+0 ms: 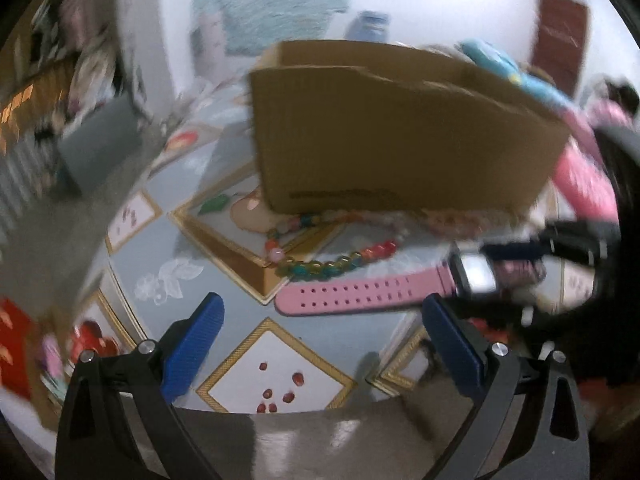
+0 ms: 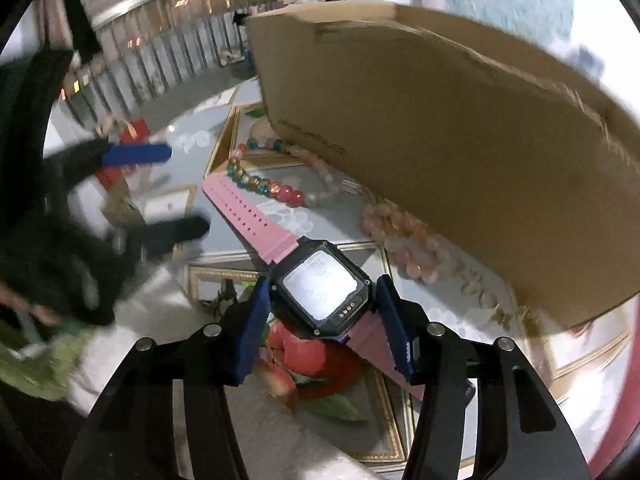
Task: Organize jewelry
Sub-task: 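Grasp the pink-strapped watch by its face with the right gripper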
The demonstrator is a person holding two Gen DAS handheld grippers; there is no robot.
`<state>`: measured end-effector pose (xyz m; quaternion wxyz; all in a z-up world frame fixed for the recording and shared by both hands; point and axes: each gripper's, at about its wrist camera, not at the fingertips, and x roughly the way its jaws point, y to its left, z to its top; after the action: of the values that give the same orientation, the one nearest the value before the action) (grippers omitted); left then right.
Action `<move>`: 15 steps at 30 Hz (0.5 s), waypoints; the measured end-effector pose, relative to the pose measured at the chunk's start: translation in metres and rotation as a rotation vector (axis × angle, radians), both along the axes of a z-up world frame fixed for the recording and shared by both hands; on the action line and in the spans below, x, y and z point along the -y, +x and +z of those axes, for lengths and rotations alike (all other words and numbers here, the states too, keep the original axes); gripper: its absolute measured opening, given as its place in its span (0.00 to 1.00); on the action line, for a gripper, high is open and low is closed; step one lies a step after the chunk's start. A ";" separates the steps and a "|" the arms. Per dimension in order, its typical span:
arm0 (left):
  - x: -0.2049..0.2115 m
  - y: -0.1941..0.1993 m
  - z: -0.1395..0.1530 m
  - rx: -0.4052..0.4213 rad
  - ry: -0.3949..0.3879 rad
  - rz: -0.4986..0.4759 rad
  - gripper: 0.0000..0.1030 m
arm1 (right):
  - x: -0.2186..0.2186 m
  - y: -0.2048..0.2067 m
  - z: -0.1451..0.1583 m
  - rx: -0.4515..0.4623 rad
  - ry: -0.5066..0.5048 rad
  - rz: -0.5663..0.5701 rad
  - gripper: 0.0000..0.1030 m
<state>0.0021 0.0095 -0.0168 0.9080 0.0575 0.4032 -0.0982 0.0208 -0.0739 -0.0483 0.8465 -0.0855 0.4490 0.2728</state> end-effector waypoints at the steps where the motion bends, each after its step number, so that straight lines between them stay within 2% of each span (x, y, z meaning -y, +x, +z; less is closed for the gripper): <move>1: 0.009 -0.003 -0.001 0.013 0.046 -0.038 0.94 | 0.007 0.006 0.001 -0.045 0.047 -0.002 0.49; 4: 0.027 -0.009 -0.004 0.045 0.147 -0.104 0.94 | 0.019 0.016 0.002 -0.137 0.131 0.006 0.49; 6: 0.041 -0.007 -0.011 0.056 0.221 -0.154 0.89 | 0.024 0.024 0.003 -0.194 0.172 0.013 0.49; 9: 0.050 -0.005 -0.018 0.057 0.265 -0.212 0.77 | 0.025 0.031 0.003 -0.247 0.198 0.028 0.49; 11: 0.056 -0.001 -0.022 0.045 0.279 -0.243 0.64 | 0.029 0.036 0.002 -0.285 0.222 0.033 0.49; 12: 0.058 0.000 -0.023 0.041 0.282 -0.253 0.61 | 0.031 0.037 0.002 -0.300 0.234 0.035 0.49; 15: 0.060 0.008 -0.021 0.031 0.256 -0.270 0.42 | 0.039 0.041 0.002 -0.340 0.281 0.034 0.49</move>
<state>0.0102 -0.0510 -0.0380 0.8778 0.2276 0.3872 -0.1665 0.0619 -0.1131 -0.0467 0.7576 0.0731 0.5413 0.3574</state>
